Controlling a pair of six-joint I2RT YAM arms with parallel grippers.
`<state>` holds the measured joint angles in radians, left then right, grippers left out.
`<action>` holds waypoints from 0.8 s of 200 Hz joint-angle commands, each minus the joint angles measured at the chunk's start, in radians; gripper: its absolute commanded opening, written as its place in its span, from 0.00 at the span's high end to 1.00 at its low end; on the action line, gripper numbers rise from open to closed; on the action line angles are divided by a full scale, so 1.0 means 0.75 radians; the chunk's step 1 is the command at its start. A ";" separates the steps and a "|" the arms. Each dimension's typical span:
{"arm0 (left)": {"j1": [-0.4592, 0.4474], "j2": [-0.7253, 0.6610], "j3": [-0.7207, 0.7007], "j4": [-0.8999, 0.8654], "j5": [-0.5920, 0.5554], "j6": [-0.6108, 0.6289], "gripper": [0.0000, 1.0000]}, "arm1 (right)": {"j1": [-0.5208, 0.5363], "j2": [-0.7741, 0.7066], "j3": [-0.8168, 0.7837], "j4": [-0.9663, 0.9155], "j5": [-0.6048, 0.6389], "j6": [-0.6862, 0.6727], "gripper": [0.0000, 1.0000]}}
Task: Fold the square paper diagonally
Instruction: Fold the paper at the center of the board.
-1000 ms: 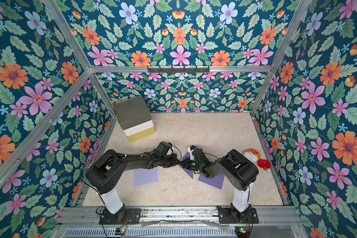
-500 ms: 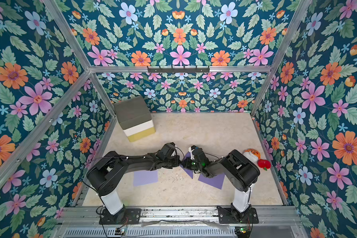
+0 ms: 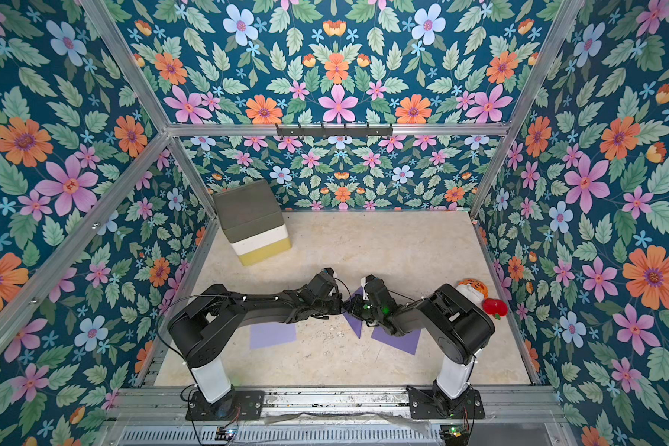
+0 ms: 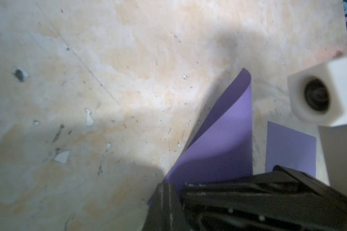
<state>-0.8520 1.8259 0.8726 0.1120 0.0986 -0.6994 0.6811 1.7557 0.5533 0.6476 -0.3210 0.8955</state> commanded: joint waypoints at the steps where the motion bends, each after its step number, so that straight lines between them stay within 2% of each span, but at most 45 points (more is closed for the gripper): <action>1: -0.005 0.056 -0.022 -0.409 -0.037 0.023 1.00 | -0.006 -0.018 -0.012 -0.051 0.042 0.010 0.81; 92: -0.019 0.081 -0.012 -0.456 -0.097 0.032 1.00 | -0.046 -0.090 -0.086 -0.059 0.073 0.017 0.81; 160: -0.036 0.122 0.019 -0.537 -0.189 0.038 1.00 | -0.076 -0.178 -0.159 -0.112 0.129 0.015 0.93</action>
<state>-0.8795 1.8671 0.9066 0.1329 0.0231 -0.6811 0.6315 1.6360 0.4488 0.6018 -0.2558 0.9073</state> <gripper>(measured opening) 0.073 0.075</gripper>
